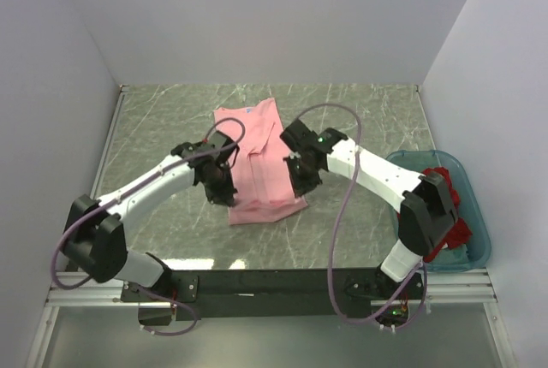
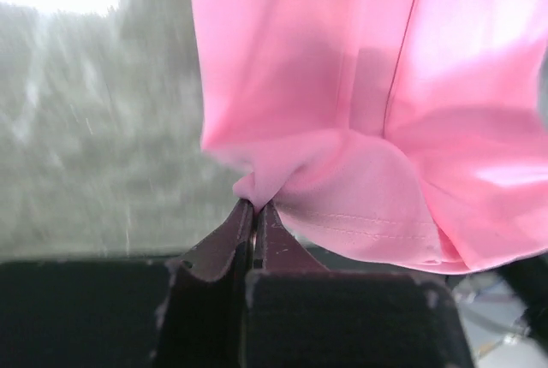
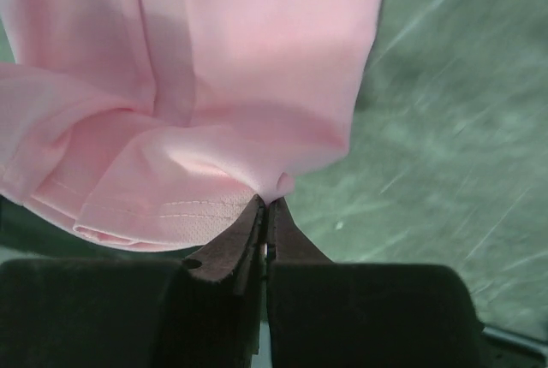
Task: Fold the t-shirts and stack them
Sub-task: Fold the tshirt
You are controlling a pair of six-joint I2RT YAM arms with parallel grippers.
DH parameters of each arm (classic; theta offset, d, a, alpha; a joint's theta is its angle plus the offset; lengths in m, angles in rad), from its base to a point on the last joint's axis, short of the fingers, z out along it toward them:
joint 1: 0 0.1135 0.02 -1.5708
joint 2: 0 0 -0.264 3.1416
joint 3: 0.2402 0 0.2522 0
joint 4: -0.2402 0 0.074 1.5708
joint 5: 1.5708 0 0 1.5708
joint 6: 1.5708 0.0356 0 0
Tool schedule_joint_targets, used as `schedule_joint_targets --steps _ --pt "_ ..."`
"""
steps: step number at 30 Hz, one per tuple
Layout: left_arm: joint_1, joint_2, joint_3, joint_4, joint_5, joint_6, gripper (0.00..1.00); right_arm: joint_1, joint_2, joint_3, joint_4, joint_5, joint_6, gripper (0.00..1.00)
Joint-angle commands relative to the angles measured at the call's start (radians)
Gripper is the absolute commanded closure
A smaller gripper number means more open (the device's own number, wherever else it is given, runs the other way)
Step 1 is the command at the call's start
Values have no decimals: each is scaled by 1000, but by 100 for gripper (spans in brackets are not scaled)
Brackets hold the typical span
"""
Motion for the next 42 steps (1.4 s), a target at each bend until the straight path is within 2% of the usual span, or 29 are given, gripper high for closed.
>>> schedule_joint_targets --steps 1,3,8,20,31,33,39,42 --pt "74 82 69 73 -39 110 99 -49 79 134 1 95 -78 100" --pt "95 123 115 96 -126 142 99 -61 110 179 18 113 -95 100" --pt "137 167 164 178 -188 196 99 -100 182 277 76 147 -138 100" --pt "204 242 207 331 -248 278 99 -160 277 358 220 124 -179 100" --pt "223 353 143 466 -270 272 99 -175 398 365 329 125 -173 100" --pt "224 371 137 480 -271 268 98 -175 418 358 354 127 -162 100" --pt "224 391 114 517 -280 269 89 -178 433 339 394 136 -148 89" --pt "224 388 124 508 -302 277 75 -178 429 332 398 144 -145 78"
